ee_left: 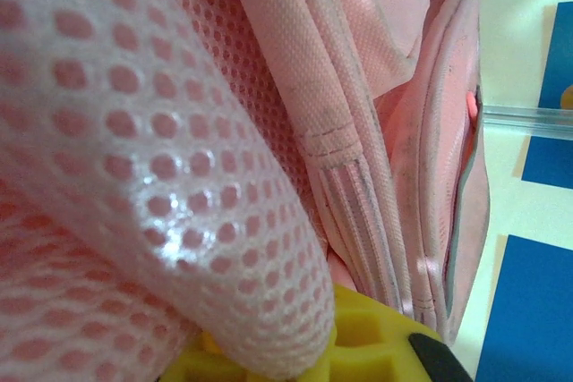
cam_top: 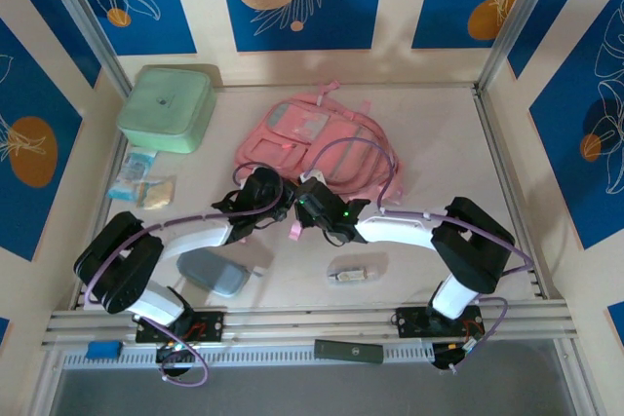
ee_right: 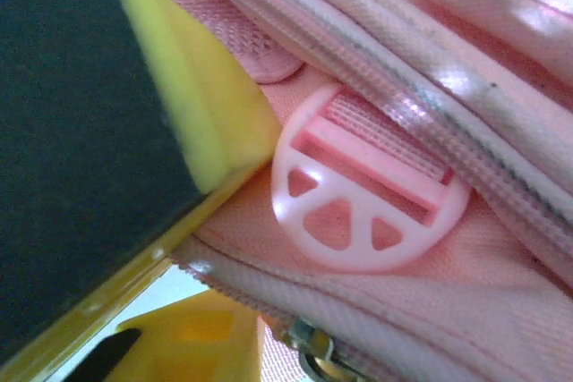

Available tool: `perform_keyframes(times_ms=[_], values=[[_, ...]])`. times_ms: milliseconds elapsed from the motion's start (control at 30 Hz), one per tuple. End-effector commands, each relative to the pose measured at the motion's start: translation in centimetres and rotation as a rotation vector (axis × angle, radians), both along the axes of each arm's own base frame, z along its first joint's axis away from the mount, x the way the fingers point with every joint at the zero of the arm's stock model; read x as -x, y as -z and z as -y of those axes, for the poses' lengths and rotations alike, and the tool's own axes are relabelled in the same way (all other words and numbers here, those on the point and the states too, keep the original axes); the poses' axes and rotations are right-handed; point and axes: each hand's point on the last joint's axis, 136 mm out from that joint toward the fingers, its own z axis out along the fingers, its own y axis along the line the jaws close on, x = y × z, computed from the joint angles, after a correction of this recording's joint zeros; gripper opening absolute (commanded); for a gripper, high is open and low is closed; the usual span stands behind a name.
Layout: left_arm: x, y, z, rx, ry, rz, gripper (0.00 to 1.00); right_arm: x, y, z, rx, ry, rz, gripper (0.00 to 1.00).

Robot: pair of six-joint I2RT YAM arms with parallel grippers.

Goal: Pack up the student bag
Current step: Zip the student bag at the center of the table.

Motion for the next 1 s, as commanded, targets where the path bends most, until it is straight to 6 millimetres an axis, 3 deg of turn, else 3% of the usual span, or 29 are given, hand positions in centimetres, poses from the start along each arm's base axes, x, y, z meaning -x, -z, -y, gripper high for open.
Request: perform_keyframes(times_ms=[0, 233, 600, 900, 967], values=[[0.9, -5.3, 3.2, 0.105, 0.116, 0.107, 0.0, -1.1, -4.8, -1.8, -0.074, -0.049, 0.108, 0.15], [0.6, -4.9, 1.9, 0.048, 0.082, 0.112, 0.0, 0.6, -4.3, 0.2, -0.073, -0.019, 0.009, 0.0], [-1.1, -3.2, -0.9, -0.02, 0.032, 0.082, 0.0, 4.8, -2.0, 6.6, -0.096, 0.087, -0.241, 0.0], [-2.1, -2.4, -2.7, -0.025, 0.019, 0.07, 0.0, 5.9, -3.6, 11.1, -0.134, 0.064, -0.242, 0.0], [-2.2, -2.3, -2.6, -0.014, 0.026, 0.06, 0.0, 5.9, -4.3, 10.9, -0.163, 0.032, -0.235, 0.0]])
